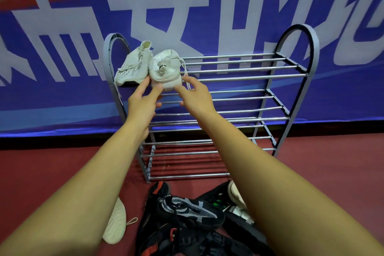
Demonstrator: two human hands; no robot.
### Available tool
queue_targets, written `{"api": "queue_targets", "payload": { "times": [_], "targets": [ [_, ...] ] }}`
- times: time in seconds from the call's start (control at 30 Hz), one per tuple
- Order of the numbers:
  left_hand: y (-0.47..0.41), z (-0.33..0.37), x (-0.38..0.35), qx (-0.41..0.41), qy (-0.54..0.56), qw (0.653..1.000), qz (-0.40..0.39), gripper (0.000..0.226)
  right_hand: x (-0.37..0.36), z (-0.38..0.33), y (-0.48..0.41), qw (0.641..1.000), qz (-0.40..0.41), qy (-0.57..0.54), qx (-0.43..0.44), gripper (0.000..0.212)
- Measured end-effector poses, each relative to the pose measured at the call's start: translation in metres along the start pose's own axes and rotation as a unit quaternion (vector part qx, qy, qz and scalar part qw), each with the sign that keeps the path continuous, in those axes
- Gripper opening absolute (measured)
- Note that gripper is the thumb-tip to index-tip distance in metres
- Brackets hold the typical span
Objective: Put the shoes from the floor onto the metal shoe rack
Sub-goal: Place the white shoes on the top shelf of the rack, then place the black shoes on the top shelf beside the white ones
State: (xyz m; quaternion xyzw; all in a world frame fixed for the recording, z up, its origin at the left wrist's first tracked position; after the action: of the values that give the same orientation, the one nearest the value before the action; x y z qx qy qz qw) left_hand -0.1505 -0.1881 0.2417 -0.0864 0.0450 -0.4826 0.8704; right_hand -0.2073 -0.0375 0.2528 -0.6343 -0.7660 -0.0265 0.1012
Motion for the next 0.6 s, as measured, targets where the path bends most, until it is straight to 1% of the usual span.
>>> {"api": "queue_targets", "payload": {
  "times": [0.07, 0.17, 0.27, 0.37, 0.43, 0.47, 0.5, 0.53, 0.6],
  "targets": [
    [0.004, -0.006, 0.005, 0.004, -0.007, 1.0, 0.006, 0.054, 0.009, 0.009, 0.008, 0.999, -0.01, 0.045, -0.016, 0.05],
    [0.013, -0.018, 0.006, 0.017, -0.047, 0.999, -0.009, 0.055, 0.023, 0.025, 0.023, 0.99, -0.032, 0.137, -0.023, 0.052],
    [0.03, -0.031, 0.003, 0.046, -0.09, 0.995, -0.02, 0.044, 0.041, 0.046, 0.041, 0.972, -0.058, 0.227, -0.033, 0.057],
    [0.051, -0.051, -0.009, 0.067, -0.158, 0.982, -0.079, 0.03, 0.059, 0.074, 0.057, 0.943, -0.08, 0.32, -0.047, 0.063],
    [0.059, -0.065, -0.02, 0.059, -0.218, 0.965, -0.136, 0.036, 0.068, 0.091, 0.065, 0.914, -0.107, 0.388, -0.058, 0.063],
    [0.062, -0.07, -0.027, 0.043, -0.265, 0.948, -0.169, 0.037, 0.073, 0.098, 0.066, 0.899, -0.118, 0.418, -0.059, 0.062],
    [0.066, -0.073, -0.035, 0.022, -0.324, 0.922, -0.21, 0.035, 0.077, 0.106, 0.067, 0.888, -0.125, 0.439, -0.061, 0.062],
    [0.071, -0.077, -0.044, -0.004, -0.386, 0.888, -0.25, 0.034, 0.08, 0.112, 0.067, 0.88, -0.129, 0.454, -0.062, 0.061],
    [0.077, -0.086, -0.062, -0.05, -0.487, 0.81, -0.322, 0.041, 0.082, 0.128, 0.065, 0.859, -0.144, 0.486, -0.064, 0.058]
  ]
}}
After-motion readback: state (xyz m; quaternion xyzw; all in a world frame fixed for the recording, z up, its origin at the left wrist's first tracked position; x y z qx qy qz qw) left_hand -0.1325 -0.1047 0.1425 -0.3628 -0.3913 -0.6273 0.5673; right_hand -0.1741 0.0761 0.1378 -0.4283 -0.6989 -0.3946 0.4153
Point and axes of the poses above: each hand's wrist, its own y-axis away from the middle knuckle, its own x-axis out of the back of the hand, z = x × y, the point moved 7 cm from there along -y, towards the middle knuckle, and after that the axes turned 5 degrees about -x, right-handed, at the moved point
